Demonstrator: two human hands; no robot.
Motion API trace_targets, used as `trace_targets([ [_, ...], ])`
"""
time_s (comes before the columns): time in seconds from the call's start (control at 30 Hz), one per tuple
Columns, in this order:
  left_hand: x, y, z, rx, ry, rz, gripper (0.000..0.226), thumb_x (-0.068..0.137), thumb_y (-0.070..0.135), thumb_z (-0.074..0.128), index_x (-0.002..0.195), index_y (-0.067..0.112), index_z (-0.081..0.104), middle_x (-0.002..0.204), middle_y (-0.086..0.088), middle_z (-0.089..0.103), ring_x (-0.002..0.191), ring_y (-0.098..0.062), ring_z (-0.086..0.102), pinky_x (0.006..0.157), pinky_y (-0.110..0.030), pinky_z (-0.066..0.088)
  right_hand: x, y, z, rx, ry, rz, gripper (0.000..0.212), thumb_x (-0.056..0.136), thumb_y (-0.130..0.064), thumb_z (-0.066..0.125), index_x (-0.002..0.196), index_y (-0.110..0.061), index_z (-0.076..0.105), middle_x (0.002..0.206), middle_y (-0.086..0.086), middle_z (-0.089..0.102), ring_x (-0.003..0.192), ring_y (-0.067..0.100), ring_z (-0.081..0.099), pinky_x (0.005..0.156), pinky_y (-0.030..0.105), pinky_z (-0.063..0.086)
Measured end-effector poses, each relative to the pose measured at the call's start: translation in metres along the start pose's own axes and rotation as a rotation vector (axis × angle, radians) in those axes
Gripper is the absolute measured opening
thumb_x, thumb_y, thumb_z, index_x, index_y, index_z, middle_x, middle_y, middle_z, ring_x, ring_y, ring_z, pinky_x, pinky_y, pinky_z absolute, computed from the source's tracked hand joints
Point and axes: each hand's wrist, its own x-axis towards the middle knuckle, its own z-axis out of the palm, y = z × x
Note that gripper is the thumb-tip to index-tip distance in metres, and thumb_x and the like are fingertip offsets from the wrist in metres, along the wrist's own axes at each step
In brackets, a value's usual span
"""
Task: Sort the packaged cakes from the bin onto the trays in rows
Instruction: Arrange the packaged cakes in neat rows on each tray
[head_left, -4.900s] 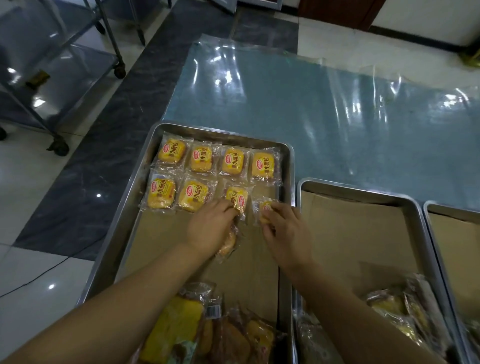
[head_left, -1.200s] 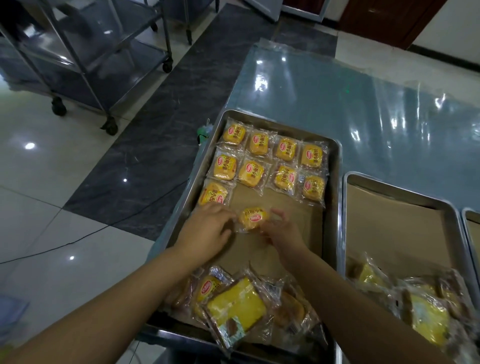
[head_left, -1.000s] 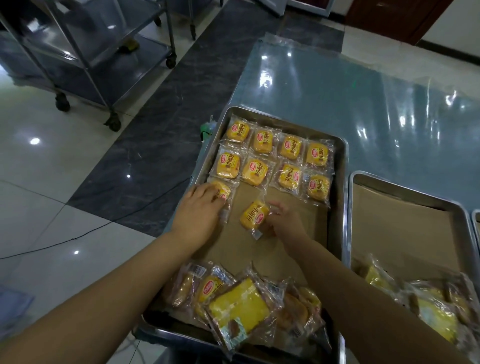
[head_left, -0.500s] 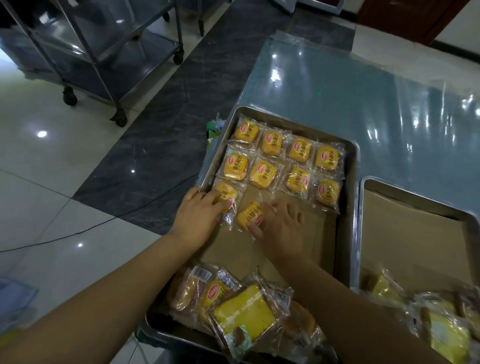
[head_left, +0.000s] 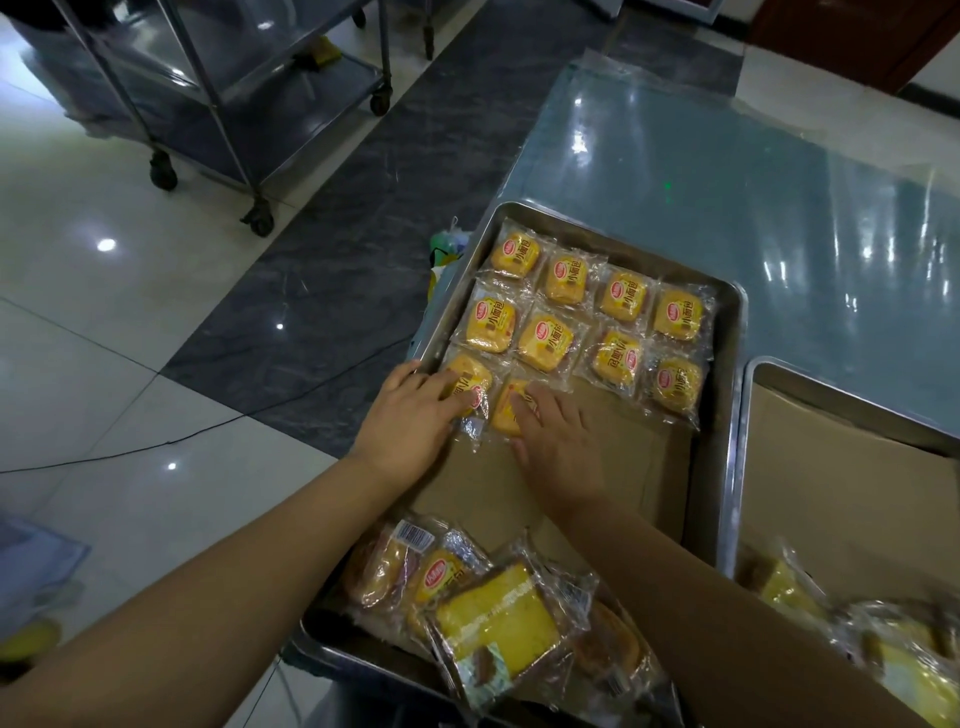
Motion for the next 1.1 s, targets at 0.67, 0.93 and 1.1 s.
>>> trace_targets([
  [0.67,-0.068,-0.015,-0.044,-0.115,-0.486,0.103,0.048,0.084,0.032,0.057,0.132,0.034,0.047,0.137,0.007,0.048,0.134,-0.012,0.028,0.109,-0.032,0.011,-0.055,-0.048,-0.019,0.418,-0.424,-0.056,0.016,0.081,-0.038,0.058,0.088,-0.024,0.059,0.085,-0.004,0.061,0.078,0.017,0.056,0.069,0.030,0.046],
  [0.93,-0.084,-0.007,-0.050,-0.052,-0.546,0.156,0.039,0.074,0.033,0.062,0.113,0.028,0.059,0.112,0.007,0.055,0.120,-0.014,0.034,0.112,-0.031,0.003,-0.059,-0.049,-0.003,0.565,-0.624,0.132,0.005,0.062,-0.042,0.058,0.063,-0.041,0.052,0.061,-0.011,0.055,0.063,0.005,0.054,0.058,0.025,0.045],
  [1.1,-0.071,-0.012,-0.070,-0.282,-0.373,-0.029,0.017,0.074,0.037,0.068,0.089,0.033,0.062,0.087,0.017,0.047,0.092,-0.005,0.040,0.072,-0.019,0.034,-0.058,-0.030,-0.014,0.624,-0.485,0.232,0.017,0.074,-0.028,0.060,0.063,-0.028,0.048,0.063,-0.005,0.057,0.065,0.016,0.057,0.061,0.033,0.048],
])
